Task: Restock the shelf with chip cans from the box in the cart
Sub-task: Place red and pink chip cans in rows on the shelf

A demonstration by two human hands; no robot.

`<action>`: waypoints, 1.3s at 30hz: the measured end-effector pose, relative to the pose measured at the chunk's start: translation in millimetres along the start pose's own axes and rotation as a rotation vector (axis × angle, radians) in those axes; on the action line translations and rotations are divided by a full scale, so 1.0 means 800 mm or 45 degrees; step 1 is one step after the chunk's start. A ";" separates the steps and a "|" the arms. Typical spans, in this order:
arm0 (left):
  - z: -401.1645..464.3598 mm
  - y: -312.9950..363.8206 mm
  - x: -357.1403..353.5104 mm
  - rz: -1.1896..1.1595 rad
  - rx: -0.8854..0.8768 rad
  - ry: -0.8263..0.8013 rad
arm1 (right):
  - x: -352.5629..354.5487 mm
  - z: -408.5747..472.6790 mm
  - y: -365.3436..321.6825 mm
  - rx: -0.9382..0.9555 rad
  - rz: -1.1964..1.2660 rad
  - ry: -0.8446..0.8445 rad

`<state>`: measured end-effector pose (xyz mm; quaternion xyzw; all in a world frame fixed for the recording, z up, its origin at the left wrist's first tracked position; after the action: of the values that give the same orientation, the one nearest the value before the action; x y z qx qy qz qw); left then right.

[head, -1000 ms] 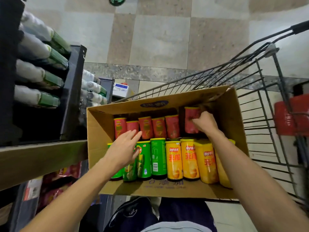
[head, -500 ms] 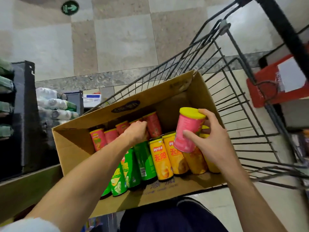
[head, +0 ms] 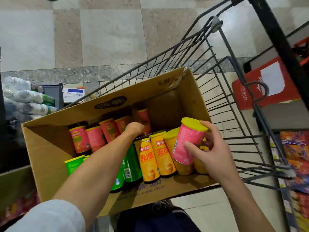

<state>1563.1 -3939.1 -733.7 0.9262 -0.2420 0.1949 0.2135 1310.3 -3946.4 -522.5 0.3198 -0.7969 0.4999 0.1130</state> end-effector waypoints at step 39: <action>-0.824 -0.496 0.058 -1.121 -0.193 1.574 | -0.431 -0.514 -0.270 1.187 -0.192 -1.722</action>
<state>1641.9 -3318.7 -282.5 0.6423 0.3004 0.5579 0.4312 1652.7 -3516.1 -343.1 0.6184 -0.3800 0.4698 -0.5025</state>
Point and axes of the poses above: each hand's wrist, its own z-axis towards the middle knuckle, its own x-axis out of the back of the hand, y = z × x, the point moved 10 cm from there along z, towards the middle knuckle, and after that the axes turned 4 degrees about -z, right-handed, at the moved point
